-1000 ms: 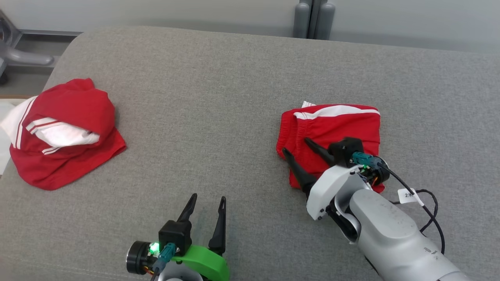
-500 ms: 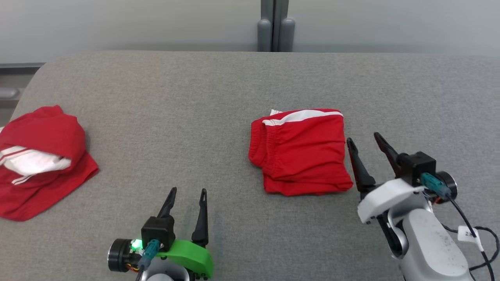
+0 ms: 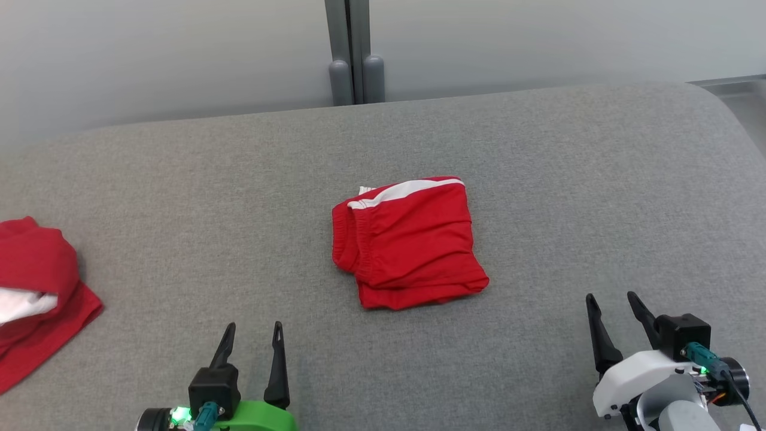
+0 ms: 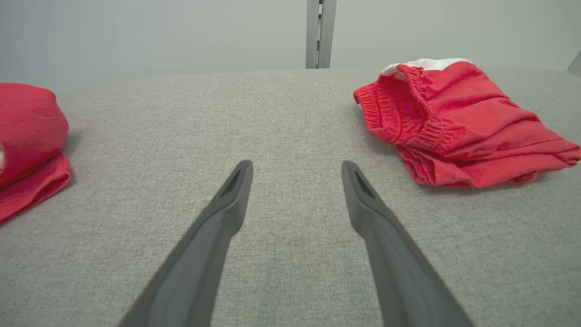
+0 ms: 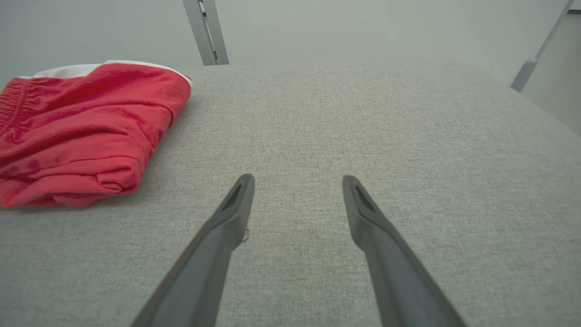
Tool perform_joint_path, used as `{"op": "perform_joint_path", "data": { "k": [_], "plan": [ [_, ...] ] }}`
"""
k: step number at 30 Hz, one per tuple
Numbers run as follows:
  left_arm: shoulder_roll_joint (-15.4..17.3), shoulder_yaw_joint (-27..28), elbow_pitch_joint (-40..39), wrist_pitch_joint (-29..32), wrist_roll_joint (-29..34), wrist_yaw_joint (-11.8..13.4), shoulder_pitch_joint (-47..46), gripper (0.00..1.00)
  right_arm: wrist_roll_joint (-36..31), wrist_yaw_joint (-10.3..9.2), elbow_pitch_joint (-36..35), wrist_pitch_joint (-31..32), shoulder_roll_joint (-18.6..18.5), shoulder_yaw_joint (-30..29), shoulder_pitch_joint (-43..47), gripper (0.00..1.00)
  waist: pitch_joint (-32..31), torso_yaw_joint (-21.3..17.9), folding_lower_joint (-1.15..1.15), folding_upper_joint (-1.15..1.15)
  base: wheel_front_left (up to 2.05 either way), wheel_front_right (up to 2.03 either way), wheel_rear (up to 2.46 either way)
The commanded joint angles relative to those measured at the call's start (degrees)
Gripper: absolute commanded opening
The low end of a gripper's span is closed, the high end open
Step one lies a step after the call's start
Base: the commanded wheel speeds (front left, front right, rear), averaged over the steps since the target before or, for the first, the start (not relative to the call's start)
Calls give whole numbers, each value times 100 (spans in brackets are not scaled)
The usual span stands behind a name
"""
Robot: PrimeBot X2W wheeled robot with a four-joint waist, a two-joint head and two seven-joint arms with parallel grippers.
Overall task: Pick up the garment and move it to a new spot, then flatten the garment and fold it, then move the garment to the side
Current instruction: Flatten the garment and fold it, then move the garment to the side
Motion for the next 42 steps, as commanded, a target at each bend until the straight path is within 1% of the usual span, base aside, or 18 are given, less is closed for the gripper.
{"op": "perform_joint_path", "data": {
  "k": [1,8,12,17,20,23,25,27,30,31,32,33,35,37,39,42],
  "plan": [
    [22,47,-65,-1,28,49,106,100,17,-7,22,-25,-18,-20,118,100,-100,-129,0,0,0,0,0],
    [22,34,-136,-1,68,-4,109,100,121,-7,93,-25,-18,66,75,100,-52,-132,0,0,0,0,0],
    [22,-67,-120,-1,25,-37,-81,100,307,-7,221,-26,-17,436,-269,100,140,-9,0,0,0,0,0],
    [23,-303,-89,-2,-75,-48,-313,100,429,-7,549,-26,-18,1061,-1136,100,505,266,0,0,0,0,0],
    [22,-435,-91,-1,-118,-39,-443,100,378,-7,867,-25,-24,1326,-1682,100,692,449,0,0,0,0,0],
    [22,-566,-83,-1,-161,-33,-562,100,428,-7,1341,-25,-24,1451,-2173,100,853,659,0,0,0,0,0],
    [22,-628,-79,-1,-174,-35,-626,100,568,-7,1669,-25,-25,1489,-2423,100,938,782,0,0,0,0,0],
    [23,-654,-74,-1,-196,7,-683,100,522,-7,1961,-25,-18,1608,-2642,100,1015,874,0,0,0,0,0],
    [21,-695,-75,-1,-223,24,-745,100,617,-7,2421,-18,-33,1633,-2796,100,1111,963,0,0,0,0,0],
    [21,-707,-74,-1,-218,28,-766,100,682,-7,2593,-13,-31,1619,-2840,88,1134,981,0,0,0,0,0],
    [22,-709,-77,-1,-216,36,-777,100,712,-7,2714,-13,-24,1604,-2873,39,1150,986,0,0,0,0,0],
    [22,-702,-84,-1,-212,45,-789,100,716,-7,2825,-13,-21,1596,-2922,0,1166,981,0,0,0,0,0],
    [21,-686,-111,-1,-192,38,-813,100,801,-8,2954,0,-21,1577,-2900,0,1186,906,0,0,0,0,0],
    [21,-680,-131,-1,-141,3,-817,100,815,-9,2866,-2,-35,1517,-2874,0,1189,770,0,0,0,0,0],
    [21,-680,-151,-1,-121,-42,-835,100,835,-15,2726,-4,-49,1420,-2815,0,1179,576,0,0,0,0,0],
    [22,-689,-211,-1,-75,-96,-869,100,897,-14,2534,-8,-42,1383,-2680,0,1151,178,0,0,0,0,0]
  ]
}}
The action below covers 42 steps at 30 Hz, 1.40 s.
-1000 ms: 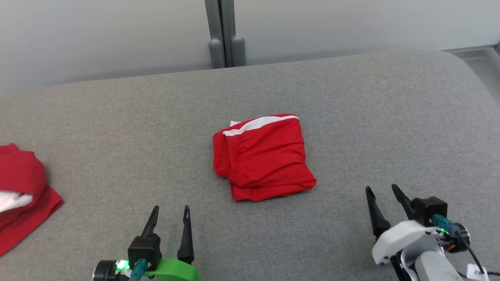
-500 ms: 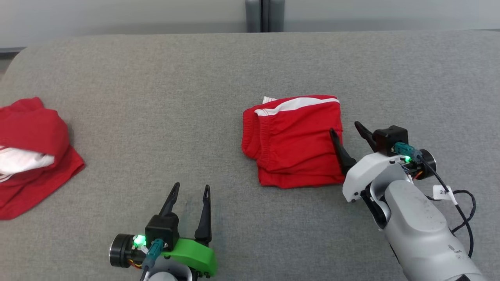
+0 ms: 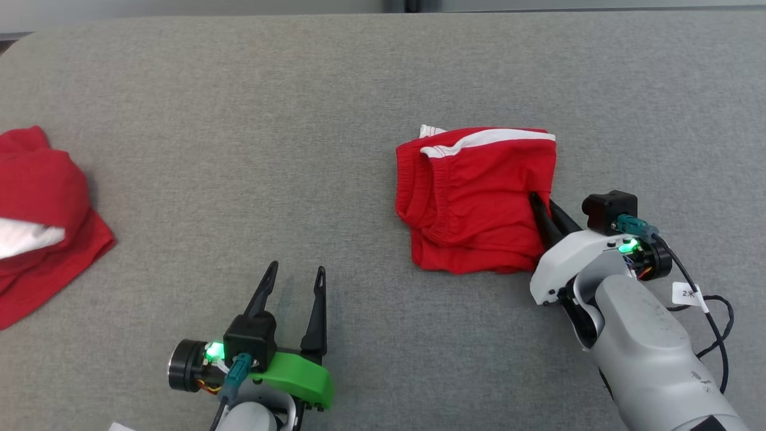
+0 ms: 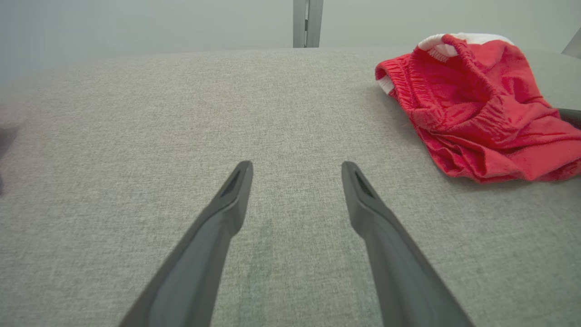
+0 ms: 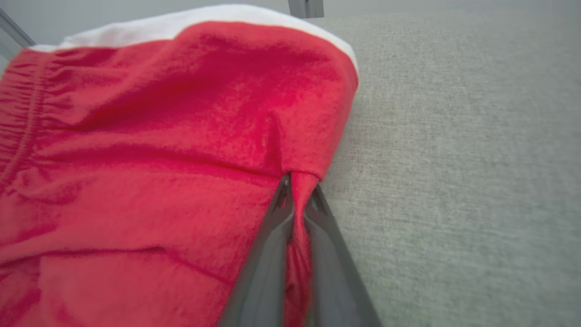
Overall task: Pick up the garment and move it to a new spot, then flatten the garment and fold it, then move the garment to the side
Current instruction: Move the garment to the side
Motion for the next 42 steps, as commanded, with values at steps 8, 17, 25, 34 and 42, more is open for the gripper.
{"op": "perform_joint_path", "data": {
  "k": [8,17,25,34,42],
  "plan": [
    [27,-163,-48,-1,211,-266,-385,100,295,-22,-303,8,-59,150,430,0,-59,-1880,0,0,0,0,0],
    [29,-180,65,-1,356,-447,-480,100,636,-17,-623,5,-45,407,659,0,3,-3180,0,0,0,0,0],
    [31,-101,179,0,455,-539,-515,100,458,-17,-701,5,-40,544,632,0,151,-3731,0,0,0,0,0],
    [59,15,248,-1,681,-644,-691,100,-314,-17,-418,4,-249,470,-218,0,610,-3457,0,0,0,0,0],
    [130,75,162,0,859,-718,-909,100,-772,-17,398,4,-951,296,-1405,0,1134,-2865,0,0,0,0,0]
  ]
}}
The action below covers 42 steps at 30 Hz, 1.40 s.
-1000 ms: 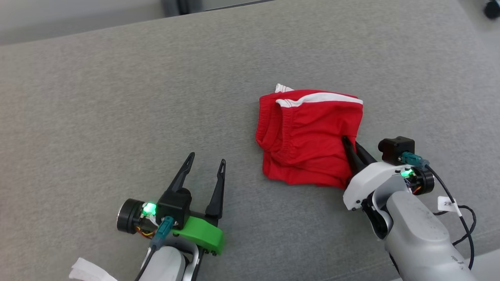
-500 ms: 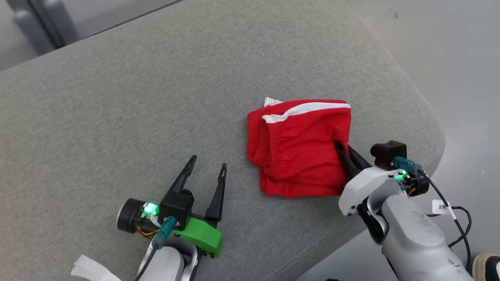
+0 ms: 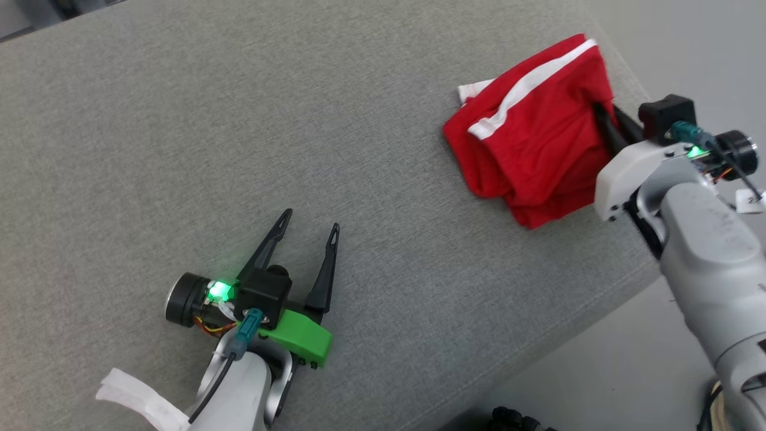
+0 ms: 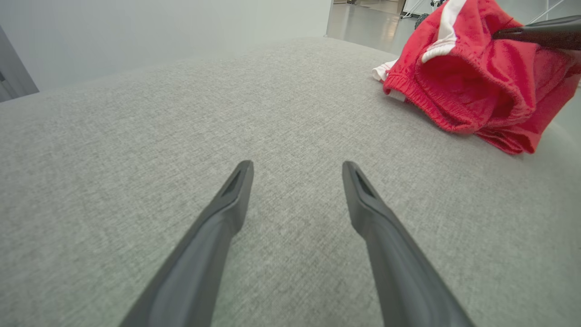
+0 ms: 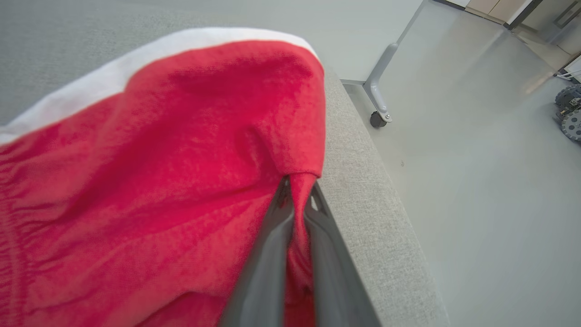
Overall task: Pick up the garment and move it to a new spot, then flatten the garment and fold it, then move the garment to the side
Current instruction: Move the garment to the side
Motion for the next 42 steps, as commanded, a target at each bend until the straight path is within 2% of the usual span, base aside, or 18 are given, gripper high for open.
{"op": "perform_joint_path", "data": {
  "k": [1,6,11,12,13,17,22,27,33,37,42],
  "plan": [
    [68,19,-34,-2,59,-25,-138,100,-174,-11,154,-1,-185,-32,-254,0,483,517,0,0,0,0,0],
    [66,-17,-82,-2,130,-46,-289,100,-528,-11,786,8,-703,-457,-859,0,722,821,0,0,0,0,0],
    [85,7,-62,4,164,-8,-437,100,-884,-11,1142,4,-1132,-1274,-1202,0,848,1047,0,0,0,0,0],
    [85,29,-58,4,157,10,-458,100,-980,-11,1146,2,-1202,-1507,-1232,75,858,1073,0,0,0,0,0],
    [83,40,-53,4,150,11,-471,100,-1086,-11,1138,0,-1227,-1664,-1229,100,858,1091,0,0,0,0,0],
    [102,93,21,10,106,51,-481,100,-1477,-11,828,-2,-1136,-2337,-1040,100,782,1154,0,0,0,0,0],
    [78,203,40,9,22,139,-350,100,-1668,-11,-305,-3,-538,-2864,-730,100,533,1208,0,0,0,0,0],
    [36,403,27,4,-53,262,-225,100,-1233,-11,-1723,-4,84,-2637,-248,100,148,1336,0,0,0,0,0],
    [0,830,-43,1,-207,411,-21,100,-607,-11,-2982,-3,484,-2151,566,100,-334,1552,0,0,0,0,0],
    [-12,1117,-15,0,-270,467,154,100,-392,-11,-3334,-4,661,-1901,1214,100,-692,1732,0,0,0,0,0],
    [-25,1344,79,0,-265,486,411,100,-293,-11,-3335,-4,811,-1800,1951,100,-1059,1964,0,0,0,0,0]
  ]
}}
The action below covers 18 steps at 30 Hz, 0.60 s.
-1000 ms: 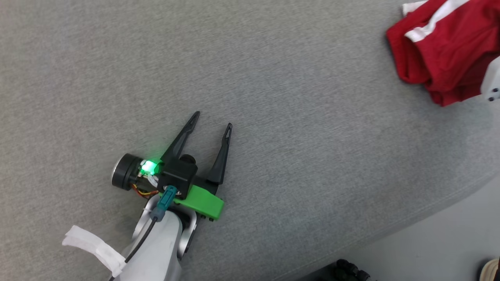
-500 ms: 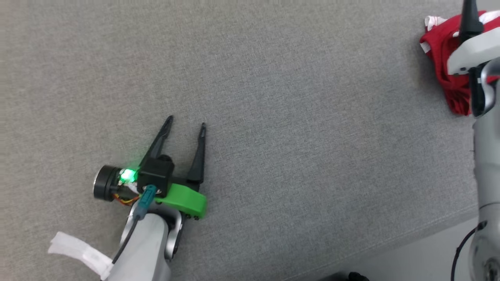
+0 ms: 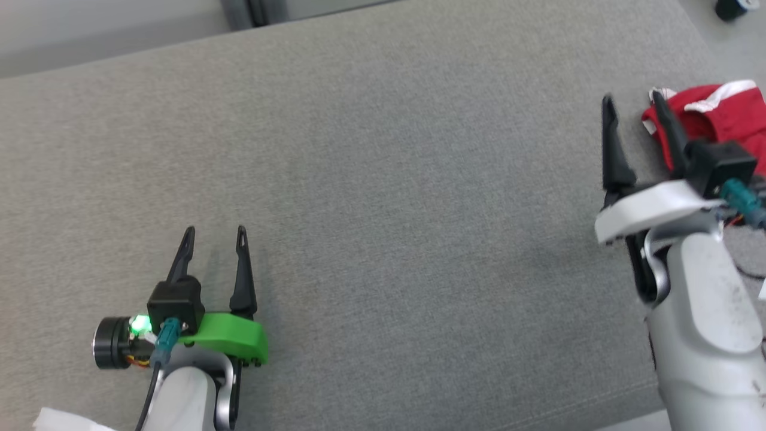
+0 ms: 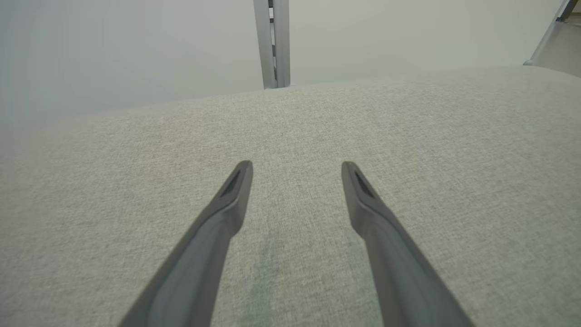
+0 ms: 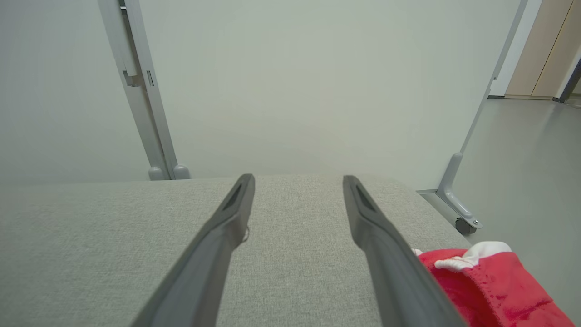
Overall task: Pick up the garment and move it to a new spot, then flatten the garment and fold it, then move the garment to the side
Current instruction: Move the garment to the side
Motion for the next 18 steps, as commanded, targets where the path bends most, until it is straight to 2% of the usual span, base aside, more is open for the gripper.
{"op": "perform_joint_path", "data": {
  "k": [1,12,18],
  "plan": [
    [12,48,40,2,53,14,143,100,21,-11,15,-8,18,20,224,100,-421,349,0,0,0,0,0],
    [-3,215,89,2,-323,31,889,100,154,-11,157,-8,57,256,1526,100,-1157,716,0,0,0,0,0],
    [-2,277,-170,2,-347,56,1298,100,176,-11,102,-8,59,334,1938,100,-1444,832,0,0,0,0,0]
  ]
}}
